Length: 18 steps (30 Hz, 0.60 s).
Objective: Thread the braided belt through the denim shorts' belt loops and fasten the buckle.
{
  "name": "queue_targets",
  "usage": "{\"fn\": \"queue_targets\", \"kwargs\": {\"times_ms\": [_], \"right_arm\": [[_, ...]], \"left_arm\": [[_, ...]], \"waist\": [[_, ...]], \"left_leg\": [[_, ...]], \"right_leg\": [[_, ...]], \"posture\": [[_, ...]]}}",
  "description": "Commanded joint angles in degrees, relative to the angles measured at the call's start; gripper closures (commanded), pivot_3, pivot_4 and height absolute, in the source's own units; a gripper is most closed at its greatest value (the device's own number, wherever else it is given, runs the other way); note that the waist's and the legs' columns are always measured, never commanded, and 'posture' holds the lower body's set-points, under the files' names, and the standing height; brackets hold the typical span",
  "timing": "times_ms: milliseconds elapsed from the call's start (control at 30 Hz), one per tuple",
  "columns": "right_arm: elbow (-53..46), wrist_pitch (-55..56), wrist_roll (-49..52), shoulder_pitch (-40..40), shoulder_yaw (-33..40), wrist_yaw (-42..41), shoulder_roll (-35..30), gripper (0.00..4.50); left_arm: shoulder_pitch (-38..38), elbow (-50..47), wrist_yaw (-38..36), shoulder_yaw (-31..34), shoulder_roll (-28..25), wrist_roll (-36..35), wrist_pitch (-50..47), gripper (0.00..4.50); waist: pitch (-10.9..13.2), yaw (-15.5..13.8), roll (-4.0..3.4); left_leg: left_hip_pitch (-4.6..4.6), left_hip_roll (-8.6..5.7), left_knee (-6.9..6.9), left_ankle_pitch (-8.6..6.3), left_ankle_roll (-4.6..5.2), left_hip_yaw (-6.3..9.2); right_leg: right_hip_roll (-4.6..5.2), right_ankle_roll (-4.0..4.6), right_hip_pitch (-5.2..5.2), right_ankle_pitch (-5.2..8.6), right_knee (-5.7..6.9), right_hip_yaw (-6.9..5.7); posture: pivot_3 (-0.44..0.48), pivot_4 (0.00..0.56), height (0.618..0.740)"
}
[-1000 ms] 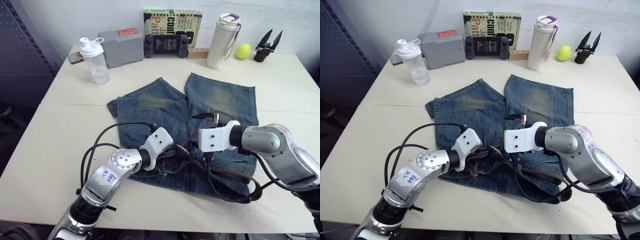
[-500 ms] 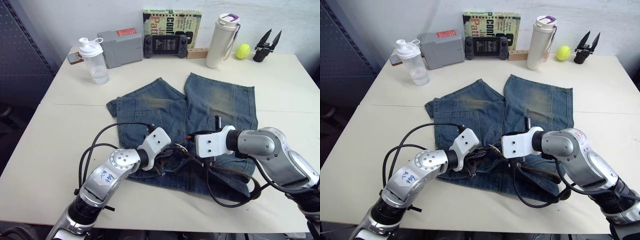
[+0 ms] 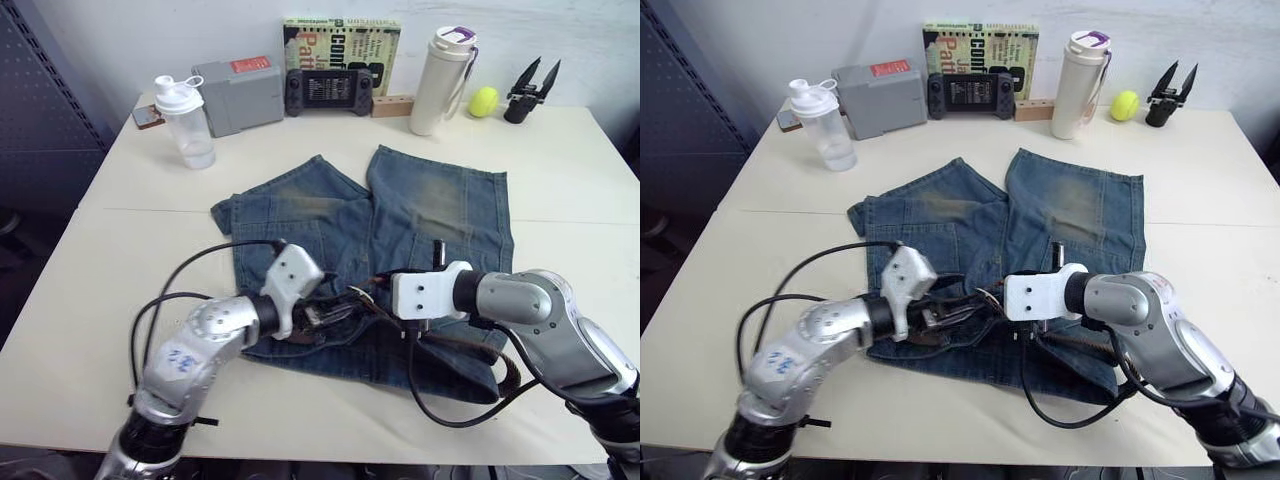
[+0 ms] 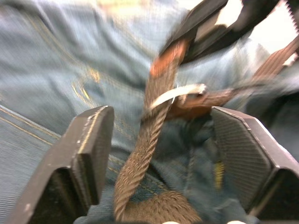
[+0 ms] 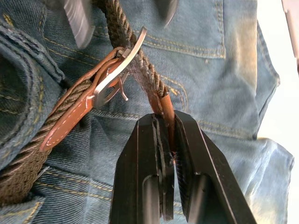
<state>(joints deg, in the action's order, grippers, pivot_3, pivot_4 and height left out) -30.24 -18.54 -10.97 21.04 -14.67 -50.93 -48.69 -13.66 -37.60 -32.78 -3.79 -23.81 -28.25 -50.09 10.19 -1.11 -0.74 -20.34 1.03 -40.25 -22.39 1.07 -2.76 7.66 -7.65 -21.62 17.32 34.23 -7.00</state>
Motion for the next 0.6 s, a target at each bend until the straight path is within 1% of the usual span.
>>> {"fn": "queue_targets", "kwargs": {"times_ms": [33,100,167,200,267,333,367,400,433,467,500,533,600], "right_arm": [[-3.5,-0.4,0.7,-1.1,3.6,2.0,1.2,4.50],[-4.0,-0.3,0.7,-1.9,4.0,2.6,1.9,4.50],[-4.2,0.1,0.6,-2.6,4.5,3.4,2.8,4.50],[-4.3,0.6,0.3,-3.2,4.6,3.9,3.0,4.50],[-4.5,1.3,-0.2,-4.3,4.5,4.5,3.2,4.50],[-5.0,1.3,-0.5,-5.2,4.4,4.9,3.3,4.50],[-5.1,1.2,-0.5,-5.5,4.4,5.1,3.4,4.50],[-5.4,1.2,-0.6,-6.0,4.4,5.3,3.5,4.50],[-5.6,1.1,-0.5,-6.3,4.5,5.4,3.7,4.50],[-5.8,1.1,-0.4,-6.5,4.6,5.5,3.7,4.50],[-6.0,1.0,-0.4,-6.8,4.8,5.6,3.8,4.50],[-6.3,0.9,-0.4,-7.1,5.1,5.8,3.9,4.50],[-6.8,1.0,-0.6,-7.7,5.8,6.3,3.9,4.50]], "left_arm": [[4.0,-3.9,-8.4,10.2,-4.4,-14.2,-2.8,1.08],[5.9,-2.7,-11.7,14.5,-7.9,-18.8,-3.6,1.08],[7.0,1.7,-15.1,16.7,-11.7,-18.5,-2.1,1.08],[6.8,4.5,-16.3,16.9,-13.3,-17.0,-0.3,1.08],[5.1,10.2,-17.4,16.8,-14.5,-14.8,3.2,1.60],[2.7,14.7,-17.7,16.1,-14.5,-13.0,6.3,2.38],[1.5,16.7,-18.1,15.2,-14.5,-11.7,7.9,2.70],[0.1,19.0,-17.9,13.7,-14.5,-9.1,10.3,3.11],[-1.1,21.1,-17.8,11.7,-14.6,-6.3,12.7,3.38],[-1.8,22.5,-17.9,10.3,-14.6,-4.3,14.4,3.88],[-2.7,24.4,-18.1,7.4,-14.8,-0.3,18.0,4.27],[-3.5,26.0,-18.2,5.1,-14.7,2.5,20.6,4.27],[-4.9,28.8,-18.8,2.0,-14.0,5.8,24.0,4.27]], "waist": [[0.0,0.1,0.00],[0.0,0.1,0.00],[0.0,0.0,-0.01],[0.0,-0.1,-0.01],[0.0,-0.3,-0.01],[0.0,-0.3,0.00],[0.0,-0.3,0.01],[0.0,-0.3,0.01],[0.0,-0.3,0.01],[0.0,-0.2,0.01],[0.0,-0.2,0.01],[0.0,-0.2,0.01],[0.0,-0.1,0.01]], "left_leg": [[0.01,0.00,0.00,0.00,0.00,0.00],[0.01,0.02,-0.02,0.01,-0.01,0.00],[0.02,-0.03,-0.03,0.01,-0.02,-0.01],[0.04,-0.14,-0.02,0.01,-0.02,-0.02],[0.03,-0.22,-0.02,0.01,-0.02,-0.02],[0.01,-0.25,-0.02,0.00,-0.02,-0.02],[0.00,-0.26,-0.02,0.00,-0.02,-0.04],[0.00,-0.25,0.00,0.00,-0.02,-0.04],[0.00,-0.24,0.00,0.01,-0.02,-0.04],[0.01,-0.24,0.01,0.00,-0.03,-0.06],[0.02,-0.22,0.01,0.00,-0.03,-0.12],[0.02,-0.22,0.02,0.01,-0.03,-0.13],[0.04,-0.23,0.08,0.01,-0.04,-0.38]], "right_leg": [[0.00,0.00,0.00,0.00,0.00,0.01],[-0.01,0.00,0.01,0.00,0.02,0.00],[-0.02,0.01,0.01,0.00,0.02,0.01],[-0.02,0.01,0.01,0.01,0.02,0.02],[-0.03,0.01,0.02,0.01,0.00,0.01],[-0.03,0.01,0.03,0.01,-0.05,0.00],[-0.03,0.01,0.03,0.00,-0.05,0.00],[-0.04,0.01,0.02,0.00,-0.05,-0.01],[-0.06,0.01,0.02,0.01,-0.05,-0.02],[-0.08,0.01,0.02,0.00,-0.03,-0.02],[-0.11,0.01,0.01,0.00,-0.04,-0.01],[-0.11,0.01,0.01,0.00,-0.03,0.00],[-0.11,0.01,-0.01,0.00,-0.03,-0.01]], "posture": [[0.000,0.150,0.731],[0.000,0.150,0.731],[0.000,0.150,0.731],[0.000,0.150,0.731],[0.000,0.150,0.731],[0.000,0.150,0.731],[0.000,0.150,0.731],[0.000,0.150,0.731],[0.000,0.150,0.731],[0.000,0.150,0.731],[0.000,0.150,0.731],[0.000,0.150,0.731],[0.000,0.150,0.731]]}}
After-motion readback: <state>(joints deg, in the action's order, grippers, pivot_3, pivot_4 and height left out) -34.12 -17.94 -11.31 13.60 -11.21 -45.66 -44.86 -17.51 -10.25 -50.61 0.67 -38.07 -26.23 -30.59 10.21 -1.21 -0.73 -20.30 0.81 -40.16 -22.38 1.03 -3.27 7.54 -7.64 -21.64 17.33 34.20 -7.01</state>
